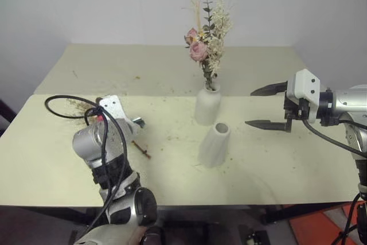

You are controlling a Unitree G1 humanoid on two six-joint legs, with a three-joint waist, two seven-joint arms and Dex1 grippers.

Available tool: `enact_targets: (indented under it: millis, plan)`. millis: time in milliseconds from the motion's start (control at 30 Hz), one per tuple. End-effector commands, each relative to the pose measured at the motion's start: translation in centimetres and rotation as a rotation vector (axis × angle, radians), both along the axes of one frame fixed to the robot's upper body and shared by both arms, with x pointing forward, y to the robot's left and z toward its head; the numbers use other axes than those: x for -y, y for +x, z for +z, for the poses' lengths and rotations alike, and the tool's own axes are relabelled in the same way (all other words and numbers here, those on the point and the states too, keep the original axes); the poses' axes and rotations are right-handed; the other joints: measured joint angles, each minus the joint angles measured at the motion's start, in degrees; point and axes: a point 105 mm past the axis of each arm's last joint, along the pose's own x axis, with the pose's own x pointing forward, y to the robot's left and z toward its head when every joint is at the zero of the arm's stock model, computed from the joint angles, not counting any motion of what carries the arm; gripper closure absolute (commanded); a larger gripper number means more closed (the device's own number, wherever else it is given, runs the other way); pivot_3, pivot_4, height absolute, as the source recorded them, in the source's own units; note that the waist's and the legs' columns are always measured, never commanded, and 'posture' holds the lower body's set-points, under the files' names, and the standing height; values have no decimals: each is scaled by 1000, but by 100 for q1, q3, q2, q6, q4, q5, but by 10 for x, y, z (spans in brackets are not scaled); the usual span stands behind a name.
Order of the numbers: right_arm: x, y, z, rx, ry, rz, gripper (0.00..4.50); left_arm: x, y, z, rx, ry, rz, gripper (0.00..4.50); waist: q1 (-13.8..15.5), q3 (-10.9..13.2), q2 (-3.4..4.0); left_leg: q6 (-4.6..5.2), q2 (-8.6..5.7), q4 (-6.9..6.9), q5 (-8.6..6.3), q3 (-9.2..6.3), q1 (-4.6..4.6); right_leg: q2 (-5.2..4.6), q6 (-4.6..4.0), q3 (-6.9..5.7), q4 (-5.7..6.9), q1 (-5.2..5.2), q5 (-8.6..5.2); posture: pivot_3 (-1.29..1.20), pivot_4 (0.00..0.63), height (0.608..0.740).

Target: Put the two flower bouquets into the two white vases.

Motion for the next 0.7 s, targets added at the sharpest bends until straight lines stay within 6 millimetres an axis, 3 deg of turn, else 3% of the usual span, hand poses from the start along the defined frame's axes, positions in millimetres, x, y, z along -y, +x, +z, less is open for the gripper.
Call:
enact_targets:
  millis: [33,167,533,700]
  plan:
    - [5,-4,14,60,6,-30,19,19,7,10,22,-30,-72,0,2,0,0,0,-1,0,0,0,-1,-1,0,0,-1,0,0,0,150,740]
    - [6,-5,10,60,-1,-48,0,19,10,6,-14,-57,-70,820,7,0,0,0,-2,0,0,-1,-2,-3,1,0,-1,0,0,0,150,740]
    - [8,-3,9,54,16,-80,0,7,8,1,-54,-69,-3,4363,0,0,0,-3,-2,0,1,-1,2,-2,1,1,4,0,1,0,150,740]
    - [10,-7,10,50,26,-88,0,-5,6,18,18,29,21,4465,4,0,-1,-5,-2,0,2,-2,0,-2,2,0,4,0,1,0,150,740]
